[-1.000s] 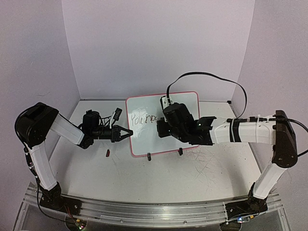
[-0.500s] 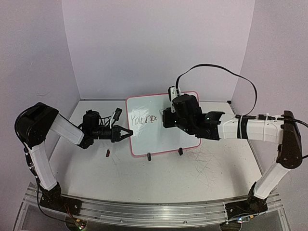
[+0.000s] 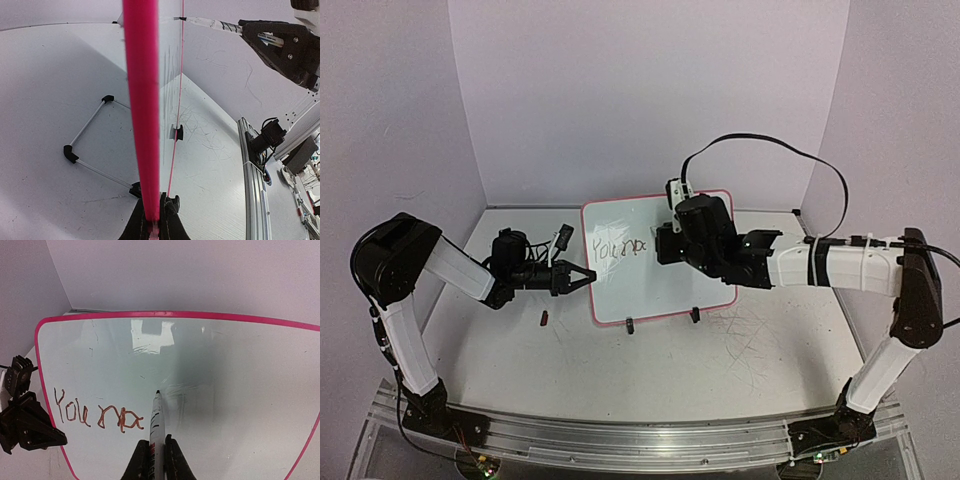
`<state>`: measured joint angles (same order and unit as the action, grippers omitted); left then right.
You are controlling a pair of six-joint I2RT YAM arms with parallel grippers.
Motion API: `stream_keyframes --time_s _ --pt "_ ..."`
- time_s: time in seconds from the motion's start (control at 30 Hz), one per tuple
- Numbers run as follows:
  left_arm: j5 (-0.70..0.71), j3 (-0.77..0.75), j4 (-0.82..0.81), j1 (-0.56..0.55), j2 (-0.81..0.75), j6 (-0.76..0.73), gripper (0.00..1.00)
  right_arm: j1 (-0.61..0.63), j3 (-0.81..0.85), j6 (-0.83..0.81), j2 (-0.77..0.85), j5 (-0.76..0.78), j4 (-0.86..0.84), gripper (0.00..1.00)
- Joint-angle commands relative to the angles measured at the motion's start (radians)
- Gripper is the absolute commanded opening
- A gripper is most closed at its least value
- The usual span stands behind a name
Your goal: Write a sentence on the whiteboard
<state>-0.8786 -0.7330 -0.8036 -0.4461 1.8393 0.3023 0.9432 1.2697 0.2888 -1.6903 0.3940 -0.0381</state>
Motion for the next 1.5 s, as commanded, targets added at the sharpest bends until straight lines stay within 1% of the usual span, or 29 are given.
stream_keyframes --time_s 0.0,1.13,1.47 --pt "0.060 -0.023 0.040 -0.005 -0.011 -0.048 0.00 0.003 0.041 -0.008 -0.024 0.003 -0.023 0.00" --pt "0.061 -0.022 0.042 -0.005 -0.017 -0.048 0.00 0.038 -0.073 0.095 0.016 -0.007 0.038 0.00" --pt "0.060 -0.021 0.042 -0.005 -0.017 -0.048 0.00 0.040 -0.075 0.095 0.042 0.062 0.079 0.00"
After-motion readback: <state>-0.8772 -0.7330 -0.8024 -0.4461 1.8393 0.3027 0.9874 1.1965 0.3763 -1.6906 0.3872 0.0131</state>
